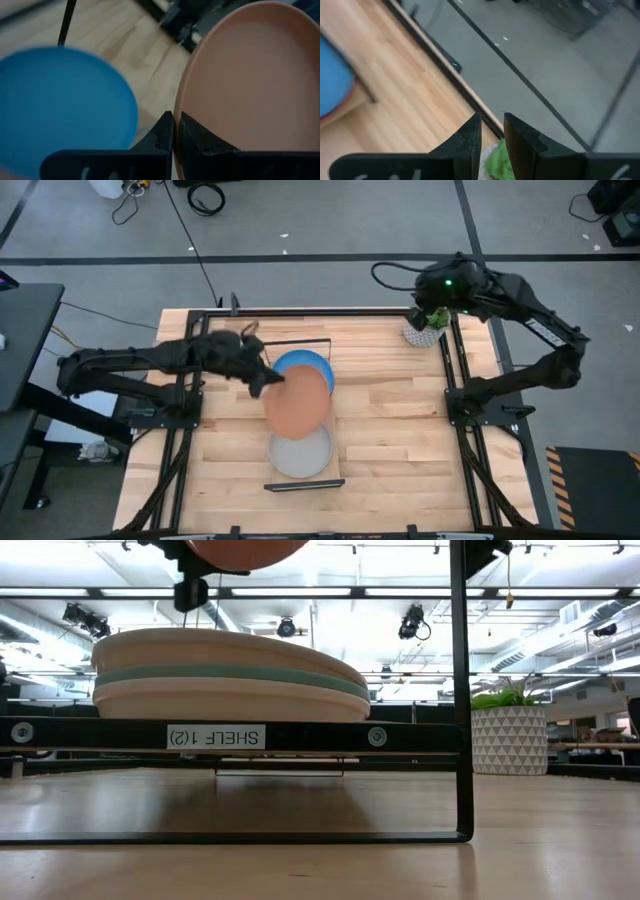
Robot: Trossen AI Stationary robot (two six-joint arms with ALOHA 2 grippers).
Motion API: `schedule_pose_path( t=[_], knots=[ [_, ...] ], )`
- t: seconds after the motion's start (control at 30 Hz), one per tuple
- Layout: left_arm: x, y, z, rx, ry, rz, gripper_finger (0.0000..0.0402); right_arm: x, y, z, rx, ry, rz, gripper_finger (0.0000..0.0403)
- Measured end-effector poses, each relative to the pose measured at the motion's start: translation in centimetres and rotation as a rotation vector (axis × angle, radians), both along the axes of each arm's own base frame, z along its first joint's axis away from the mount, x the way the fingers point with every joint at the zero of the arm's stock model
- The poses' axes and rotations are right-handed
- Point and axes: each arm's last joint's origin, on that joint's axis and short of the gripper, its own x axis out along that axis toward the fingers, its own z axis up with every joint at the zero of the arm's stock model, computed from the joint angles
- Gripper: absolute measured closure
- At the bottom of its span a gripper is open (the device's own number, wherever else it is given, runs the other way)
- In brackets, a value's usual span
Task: Place and stack plates onto a shelf
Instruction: Stack the brown plate on top of the gray plate on the shelf
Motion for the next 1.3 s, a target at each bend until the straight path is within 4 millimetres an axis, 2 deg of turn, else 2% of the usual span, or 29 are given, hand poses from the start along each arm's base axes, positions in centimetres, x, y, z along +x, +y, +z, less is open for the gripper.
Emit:
schedule_pose_path(
  t=[0.17,0.43,0.73,0.93,1.13,1.3],
  knots=[
    [0.9,-3.0,-1.9,-0.057,0.143,0.037,0.0384,-1.6,1.0,0.7,0.030,-0.057,0.048,0.0314],
    [2.6,-6.0,-5.7,-0.144,0.386,0.067,0.0384,-4.0,2.3,1.3,0.036,-0.131,0.056,0.0314],
    [4.2,-8.4,-10.0,-0.187,0.584,0.163,0.0384,-5.2,3.0,-0.8,0.071,-0.137,0.060,0.0314],
    [4.4,-9.0,-11.1,-0.161,0.607,0.255,0.0384,-5.4,3.2,-2.1,0.107,-0.127,0.081,0.0314],
    [4.4,-9.4,-11.1,-0.134,0.598,0.238,0.0381,-5.5,3.3,-2.1,0.116,-0.136,0.096,0.0314],
    [4.7,-9.5,-10.9,-0.139,0.569,0.199,0.0357,-5.4,3.2,-1.8,0.098,-0.170,0.101,0.0314]
  ],
)
